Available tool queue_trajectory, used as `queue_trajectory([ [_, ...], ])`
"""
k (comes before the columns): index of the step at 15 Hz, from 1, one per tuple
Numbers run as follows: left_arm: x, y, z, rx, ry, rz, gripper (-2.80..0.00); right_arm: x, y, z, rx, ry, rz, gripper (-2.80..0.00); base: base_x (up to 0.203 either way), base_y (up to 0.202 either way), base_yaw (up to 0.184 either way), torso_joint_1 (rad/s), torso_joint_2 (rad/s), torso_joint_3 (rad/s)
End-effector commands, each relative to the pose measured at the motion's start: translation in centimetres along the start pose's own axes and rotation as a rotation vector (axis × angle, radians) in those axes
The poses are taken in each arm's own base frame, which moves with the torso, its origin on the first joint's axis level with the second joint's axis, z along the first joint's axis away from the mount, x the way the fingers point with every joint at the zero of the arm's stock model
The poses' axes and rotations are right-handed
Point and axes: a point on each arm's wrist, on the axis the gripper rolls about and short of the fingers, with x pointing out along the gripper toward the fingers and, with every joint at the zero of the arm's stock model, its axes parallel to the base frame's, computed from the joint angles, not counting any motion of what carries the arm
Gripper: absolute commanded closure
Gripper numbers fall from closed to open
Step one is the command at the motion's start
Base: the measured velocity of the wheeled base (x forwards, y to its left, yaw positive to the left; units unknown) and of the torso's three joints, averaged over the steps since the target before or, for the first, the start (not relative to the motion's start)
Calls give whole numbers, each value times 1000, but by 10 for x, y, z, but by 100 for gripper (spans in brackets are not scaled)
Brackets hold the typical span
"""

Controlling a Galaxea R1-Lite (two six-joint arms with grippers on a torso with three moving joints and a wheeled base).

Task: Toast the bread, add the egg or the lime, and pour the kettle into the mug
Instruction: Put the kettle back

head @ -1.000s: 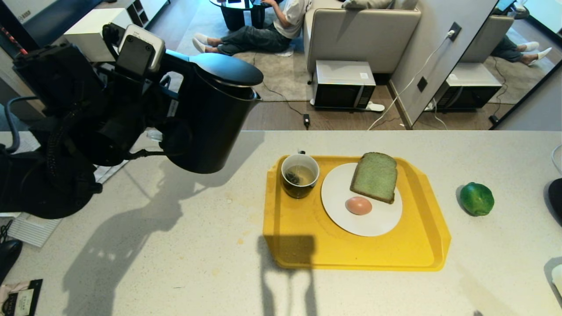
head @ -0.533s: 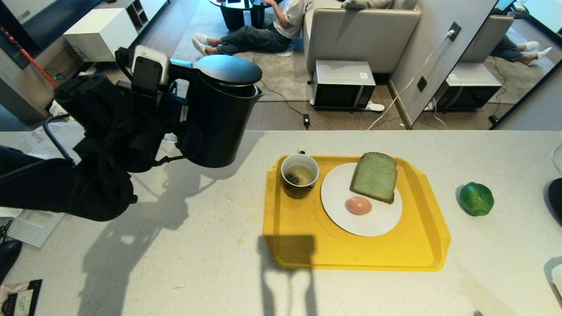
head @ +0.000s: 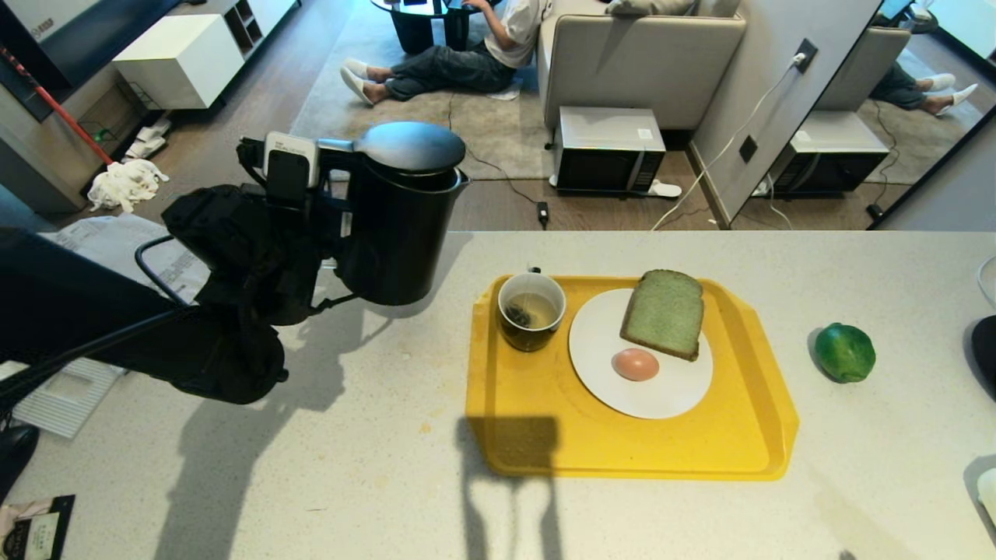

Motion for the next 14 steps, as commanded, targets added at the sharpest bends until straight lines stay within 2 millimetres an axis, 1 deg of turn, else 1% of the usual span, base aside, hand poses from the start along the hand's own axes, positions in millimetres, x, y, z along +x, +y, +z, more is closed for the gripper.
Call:
queue_trajectory([
  [1, 1, -10, -23, 1, 26, -6, 0, 0, 0, 0, -1, 2, 1, 0, 0, 0, 0, 0, 0, 0],
  [6, 1, -18, -45, -8, 63, -20, 0, 0, 0, 0, -1, 2, 1, 0, 0, 0, 0, 0, 0, 0],
  [9, 1, -22, -53, -22, 62, -19, 0, 0, 0, 0, -1, 2, 1, 0, 0, 0, 0, 0, 0, 0],
  [13, 2, -14, -52, -16, 36, 5, 0, 0, 0, 0, -1, 2, 1, 0, 0, 0, 0, 0, 0, 0],
  [14, -1, -14, -53, -12, 46, 0, 0, 0, 0, 0, -1, 2, 1, 0, 0, 0, 0, 0, 0, 0],
])
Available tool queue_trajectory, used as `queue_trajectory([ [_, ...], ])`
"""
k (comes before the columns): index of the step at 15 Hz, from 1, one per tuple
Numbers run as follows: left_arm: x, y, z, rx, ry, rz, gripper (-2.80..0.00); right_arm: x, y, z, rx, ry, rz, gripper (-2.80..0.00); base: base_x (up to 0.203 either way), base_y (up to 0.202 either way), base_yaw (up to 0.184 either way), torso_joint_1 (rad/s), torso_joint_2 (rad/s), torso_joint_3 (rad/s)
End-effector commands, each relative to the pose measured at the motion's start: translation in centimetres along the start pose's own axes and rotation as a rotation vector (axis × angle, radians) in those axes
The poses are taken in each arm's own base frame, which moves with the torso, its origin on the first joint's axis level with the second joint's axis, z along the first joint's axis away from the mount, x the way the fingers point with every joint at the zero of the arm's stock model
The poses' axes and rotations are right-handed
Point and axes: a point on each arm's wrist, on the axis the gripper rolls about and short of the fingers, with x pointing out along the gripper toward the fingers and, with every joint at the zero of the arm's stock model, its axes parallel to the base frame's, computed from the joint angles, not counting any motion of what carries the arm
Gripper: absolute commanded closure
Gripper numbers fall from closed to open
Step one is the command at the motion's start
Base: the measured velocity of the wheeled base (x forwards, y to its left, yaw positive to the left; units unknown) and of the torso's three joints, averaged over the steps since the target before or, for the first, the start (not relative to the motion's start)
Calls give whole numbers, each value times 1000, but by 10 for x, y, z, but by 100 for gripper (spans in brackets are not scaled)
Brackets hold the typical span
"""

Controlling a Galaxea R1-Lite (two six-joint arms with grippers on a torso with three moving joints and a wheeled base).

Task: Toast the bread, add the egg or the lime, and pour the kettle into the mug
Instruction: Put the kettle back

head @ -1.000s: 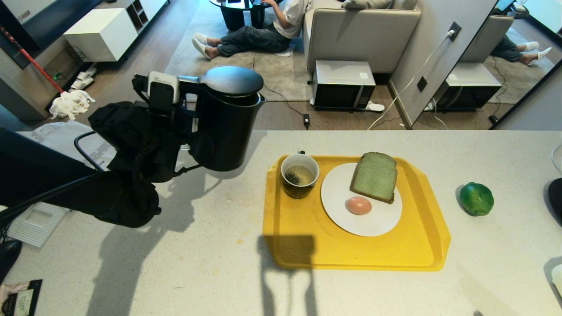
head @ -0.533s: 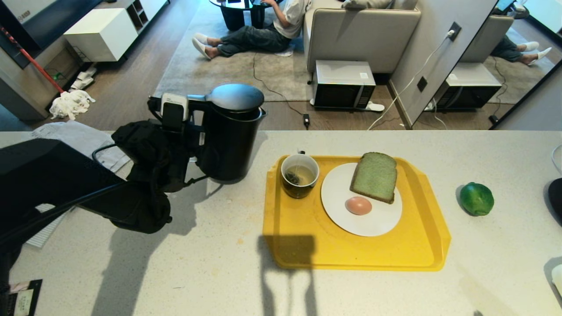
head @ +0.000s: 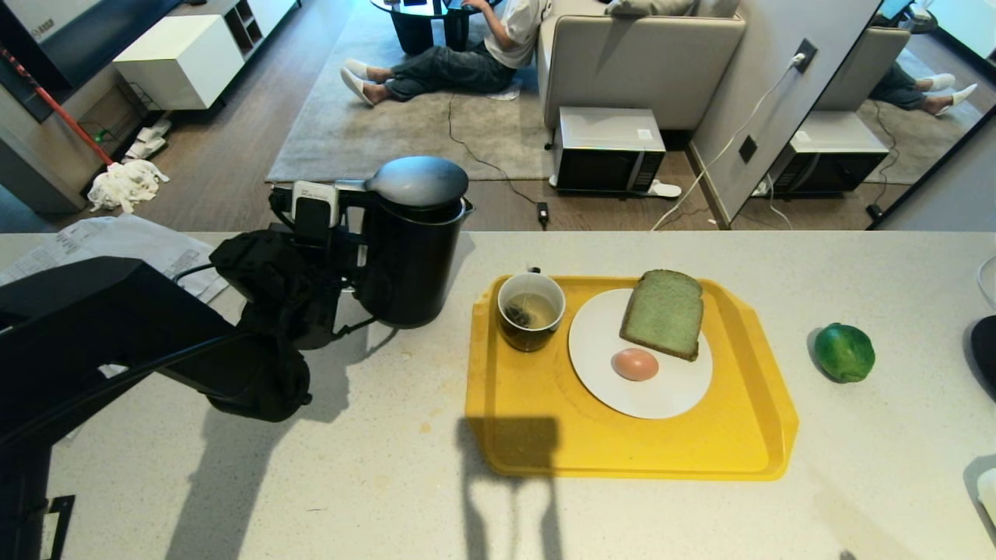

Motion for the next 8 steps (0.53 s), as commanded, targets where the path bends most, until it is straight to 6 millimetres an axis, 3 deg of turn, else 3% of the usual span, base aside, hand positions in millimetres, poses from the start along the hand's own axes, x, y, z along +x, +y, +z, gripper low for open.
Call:
queue_trajectory([
  [1, -6, 2, -4, 16, 21, -3, 0, 0, 0, 0, -1, 2, 2, 0, 0, 0, 0, 0, 0, 0],
  [8, -29, 0, -27, 59, 129, -54, 0, 0, 0, 0, -1, 2, 1, 0, 0, 0, 0, 0, 0, 0],
])
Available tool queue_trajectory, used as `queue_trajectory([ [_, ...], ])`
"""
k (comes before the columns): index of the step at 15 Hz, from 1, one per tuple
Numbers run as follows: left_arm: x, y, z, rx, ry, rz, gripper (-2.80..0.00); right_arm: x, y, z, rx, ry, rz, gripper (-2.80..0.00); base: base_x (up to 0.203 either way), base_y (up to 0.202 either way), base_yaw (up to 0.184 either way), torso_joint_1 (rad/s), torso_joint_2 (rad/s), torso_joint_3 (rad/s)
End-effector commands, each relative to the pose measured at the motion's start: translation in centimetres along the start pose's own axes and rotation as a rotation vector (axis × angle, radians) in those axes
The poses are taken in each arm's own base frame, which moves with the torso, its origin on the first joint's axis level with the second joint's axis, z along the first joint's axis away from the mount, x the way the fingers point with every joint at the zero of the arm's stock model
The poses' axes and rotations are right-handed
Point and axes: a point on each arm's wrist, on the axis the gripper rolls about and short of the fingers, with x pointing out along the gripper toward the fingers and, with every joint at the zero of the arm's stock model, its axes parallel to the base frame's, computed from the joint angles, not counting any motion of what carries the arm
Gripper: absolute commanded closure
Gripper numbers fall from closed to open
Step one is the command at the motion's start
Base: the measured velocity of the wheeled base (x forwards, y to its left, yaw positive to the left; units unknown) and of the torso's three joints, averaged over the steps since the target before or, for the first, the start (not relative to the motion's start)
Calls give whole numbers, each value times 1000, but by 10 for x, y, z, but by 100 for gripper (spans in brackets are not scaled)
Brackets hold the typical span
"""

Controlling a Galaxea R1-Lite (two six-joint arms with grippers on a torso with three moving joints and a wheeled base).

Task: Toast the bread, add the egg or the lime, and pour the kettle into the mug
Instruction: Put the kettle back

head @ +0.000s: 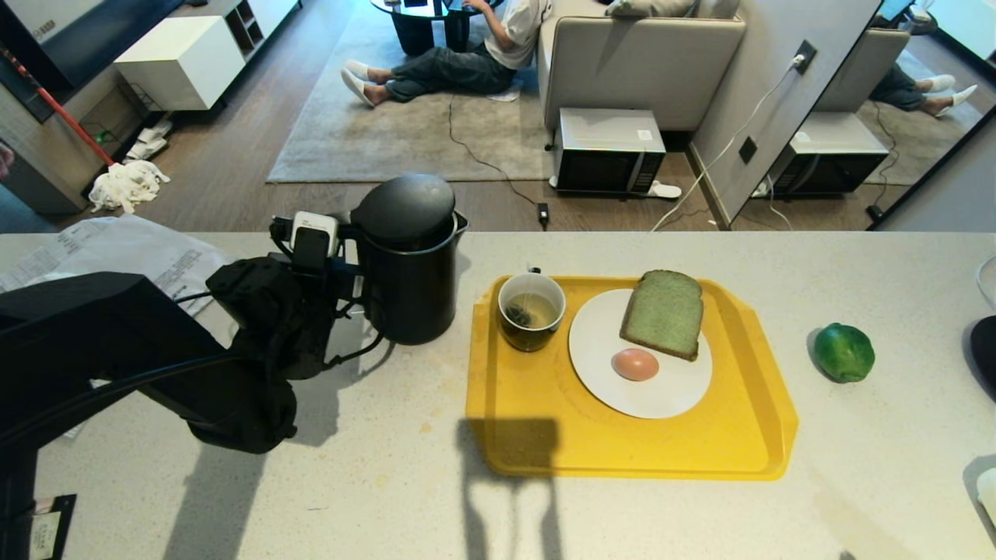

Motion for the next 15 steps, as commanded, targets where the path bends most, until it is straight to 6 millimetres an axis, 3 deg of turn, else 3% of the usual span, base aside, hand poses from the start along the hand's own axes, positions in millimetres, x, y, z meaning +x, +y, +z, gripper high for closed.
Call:
queue_trajectory([
  [1, -3, -1, -5, 12, 19, -6, 0, 0, 0, 0, -1, 2, 0, 0, 0, 0, 0, 0, 0, 0],
  [15, -22, 4, -21, 40, 107, -36, 0, 0, 0, 0, -1, 2, 0, 0, 0, 0, 0, 0, 0, 0],
])
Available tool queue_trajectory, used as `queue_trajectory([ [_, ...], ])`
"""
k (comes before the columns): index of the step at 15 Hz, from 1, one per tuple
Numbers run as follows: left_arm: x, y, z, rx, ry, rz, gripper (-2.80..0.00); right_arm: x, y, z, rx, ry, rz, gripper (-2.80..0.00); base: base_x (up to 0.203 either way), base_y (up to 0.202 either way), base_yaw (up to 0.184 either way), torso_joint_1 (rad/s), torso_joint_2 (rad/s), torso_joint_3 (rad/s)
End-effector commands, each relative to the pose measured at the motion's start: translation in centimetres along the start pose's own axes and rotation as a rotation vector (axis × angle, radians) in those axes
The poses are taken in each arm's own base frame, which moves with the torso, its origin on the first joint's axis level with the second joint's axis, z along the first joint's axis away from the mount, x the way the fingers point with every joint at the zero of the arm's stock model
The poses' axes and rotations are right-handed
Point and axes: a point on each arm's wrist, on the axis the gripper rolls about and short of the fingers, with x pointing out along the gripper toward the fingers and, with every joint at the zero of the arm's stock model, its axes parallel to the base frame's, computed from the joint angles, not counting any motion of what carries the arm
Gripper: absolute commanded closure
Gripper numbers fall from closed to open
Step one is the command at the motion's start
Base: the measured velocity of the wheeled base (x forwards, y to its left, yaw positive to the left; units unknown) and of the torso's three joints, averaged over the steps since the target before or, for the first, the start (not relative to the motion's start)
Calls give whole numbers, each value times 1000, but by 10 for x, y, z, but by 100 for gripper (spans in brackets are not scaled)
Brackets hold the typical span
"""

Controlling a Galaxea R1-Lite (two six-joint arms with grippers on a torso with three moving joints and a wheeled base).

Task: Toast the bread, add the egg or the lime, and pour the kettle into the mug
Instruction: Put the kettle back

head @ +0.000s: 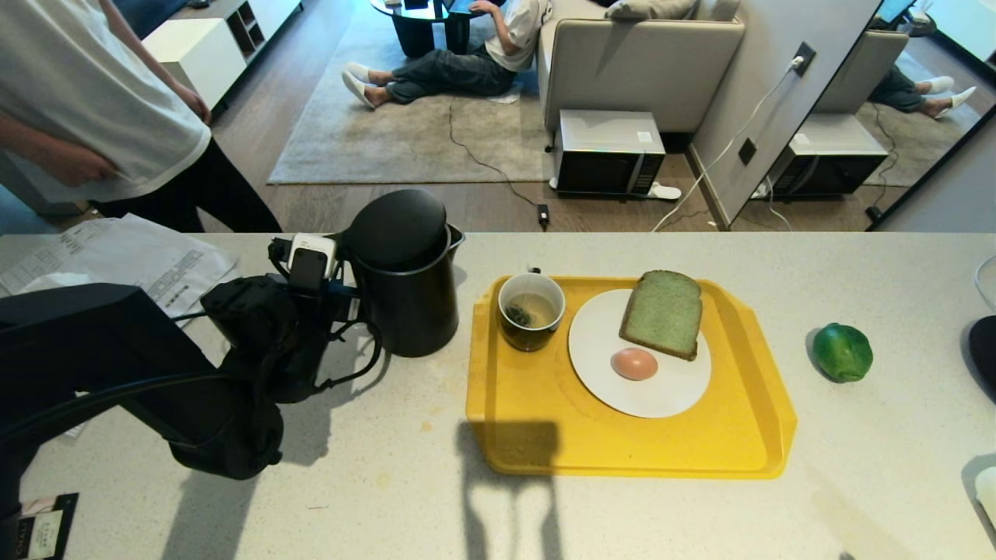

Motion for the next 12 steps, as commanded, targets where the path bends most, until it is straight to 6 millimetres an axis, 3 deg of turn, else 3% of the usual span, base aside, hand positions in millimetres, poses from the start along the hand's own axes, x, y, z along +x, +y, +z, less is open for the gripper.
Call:
queue_trajectory([
  [1, -2, 2, -4, 8, 12, 4, 0, 0, 0, 0, 0, 2, 1, 0, 0, 0, 0, 0, 0, 0],
  [6, -10, 5, -7, 19, 39, -5, 0, 0, 0, 0, 0, 2, 1, 0, 0, 0, 0, 0, 0, 0],
  [7, -10, 6, -5, 19, 33, -4, -280, 0, 0, 0, 0, 2, 3, 0, 0, 0, 0, 0, 0, 0],
  [10, -11, 7, -4, 18, 27, -15, -280, 0, 0, 0, -1, 2, 1, 0, 0, 0, 0, 0, 0, 0],
  [11, -11, 7, -4, 16, 28, -15, -268, 0, 0, 0, 0, 2, 2, 0, 0, 0, 0, 0, 0, 0],
  [12, -11, 6, -4, 16, 26, -16, 0, 0, 0, 0, 0, 2, 1, 0, 0, 0, 0, 0, 0, 0],
])
